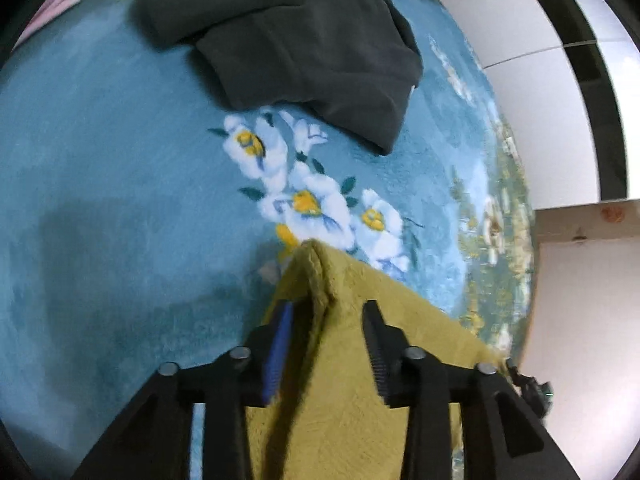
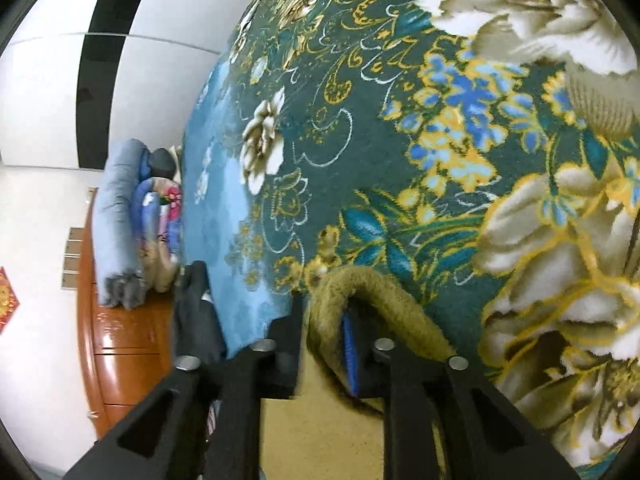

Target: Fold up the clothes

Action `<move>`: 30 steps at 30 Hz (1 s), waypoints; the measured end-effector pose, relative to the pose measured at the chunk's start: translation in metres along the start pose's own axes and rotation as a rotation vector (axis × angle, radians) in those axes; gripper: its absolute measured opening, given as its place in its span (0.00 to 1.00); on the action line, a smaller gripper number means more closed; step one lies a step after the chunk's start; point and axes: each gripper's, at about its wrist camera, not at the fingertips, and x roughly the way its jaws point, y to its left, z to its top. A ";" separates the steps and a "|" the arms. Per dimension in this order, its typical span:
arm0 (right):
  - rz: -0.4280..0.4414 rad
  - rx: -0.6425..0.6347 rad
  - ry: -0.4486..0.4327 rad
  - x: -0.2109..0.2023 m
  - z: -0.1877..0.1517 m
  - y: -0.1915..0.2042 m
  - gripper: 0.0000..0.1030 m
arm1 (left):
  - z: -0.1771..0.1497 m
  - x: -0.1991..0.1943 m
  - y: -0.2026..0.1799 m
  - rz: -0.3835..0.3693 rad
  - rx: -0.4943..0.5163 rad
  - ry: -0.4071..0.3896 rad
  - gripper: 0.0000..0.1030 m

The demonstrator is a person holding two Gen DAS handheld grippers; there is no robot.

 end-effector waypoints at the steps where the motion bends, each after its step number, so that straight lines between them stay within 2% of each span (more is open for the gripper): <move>1: 0.002 0.002 -0.001 -0.005 -0.005 -0.003 0.40 | -0.004 -0.004 0.002 -0.013 -0.003 0.000 0.41; 7: 0.015 0.016 -0.009 -0.032 -0.038 -0.021 0.40 | -0.058 -0.017 -0.012 0.003 0.112 -0.003 0.41; 11: 0.020 0.027 -0.012 -0.051 -0.061 -0.033 0.40 | -0.099 -0.005 -0.041 0.011 0.273 0.063 0.41; 14: -0.021 0.060 0.020 -0.060 -0.093 -0.053 0.40 | -0.123 0.014 -0.052 0.037 0.352 0.136 0.41; 19: -0.014 0.075 0.093 -0.047 -0.120 -0.065 0.40 | -0.149 0.040 -0.044 0.141 0.384 0.234 0.41; 23: 0.007 0.073 0.092 -0.034 -0.121 -0.056 0.40 | -0.157 0.035 -0.044 0.147 0.398 0.240 0.41; 24: -0.006 0.069 0.097 -0.031 -0.121 -0.053 0.37 | -0.158 0.034 -0.043 0.145 0.396 0.241 0.41; 26: -0.040 0.046 0.103 -0.028 -0.121 -0.046 0.14 | -0.159 0.032 -0.042 0.138 0.393 0.247 0.41; 28: -0.060 0.006 0.092 -0.033 -0.123 -0.037 0.11 | -0.161 0.028 -0.043 0.128 0.397 0.250 0.41; 30: -0.031 -0.029 0.057 -0.046 -0.125 -0.030 0.11 | -0.164 0.024 -0.043 0.117 0.398 0.255 0.41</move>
